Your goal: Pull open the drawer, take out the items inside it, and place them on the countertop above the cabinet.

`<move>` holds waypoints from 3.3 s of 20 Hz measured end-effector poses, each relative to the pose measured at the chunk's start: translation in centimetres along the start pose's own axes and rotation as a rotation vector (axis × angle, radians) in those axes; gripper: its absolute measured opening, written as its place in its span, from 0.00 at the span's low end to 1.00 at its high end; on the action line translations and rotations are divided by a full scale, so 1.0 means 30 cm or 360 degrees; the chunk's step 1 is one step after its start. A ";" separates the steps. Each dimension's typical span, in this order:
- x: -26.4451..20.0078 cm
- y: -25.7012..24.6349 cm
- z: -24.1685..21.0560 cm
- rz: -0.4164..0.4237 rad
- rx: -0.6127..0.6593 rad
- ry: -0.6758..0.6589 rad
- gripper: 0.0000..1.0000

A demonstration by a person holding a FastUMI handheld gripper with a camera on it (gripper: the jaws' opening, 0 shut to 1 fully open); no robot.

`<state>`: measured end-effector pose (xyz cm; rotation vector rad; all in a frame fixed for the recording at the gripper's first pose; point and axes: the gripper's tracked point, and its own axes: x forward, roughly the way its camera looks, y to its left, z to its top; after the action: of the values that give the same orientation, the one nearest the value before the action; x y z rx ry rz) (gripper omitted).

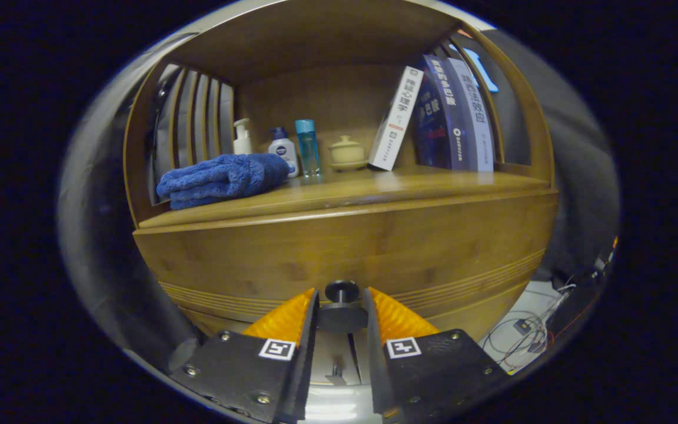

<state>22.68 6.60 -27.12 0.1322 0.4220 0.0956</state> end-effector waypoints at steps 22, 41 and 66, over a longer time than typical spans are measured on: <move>-0.454 -0.017 -0.170 -0.0236 -0.0066 0.0098 0.30; -0.592 0.119 0.126 -0.0144 -0.0208 -0.0112 0.45; -0.109 0.011 -0.053 -0.0198 -0.0038 0.0801 0.46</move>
<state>19.03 6.70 -27.18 0.0563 0.9296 0.0097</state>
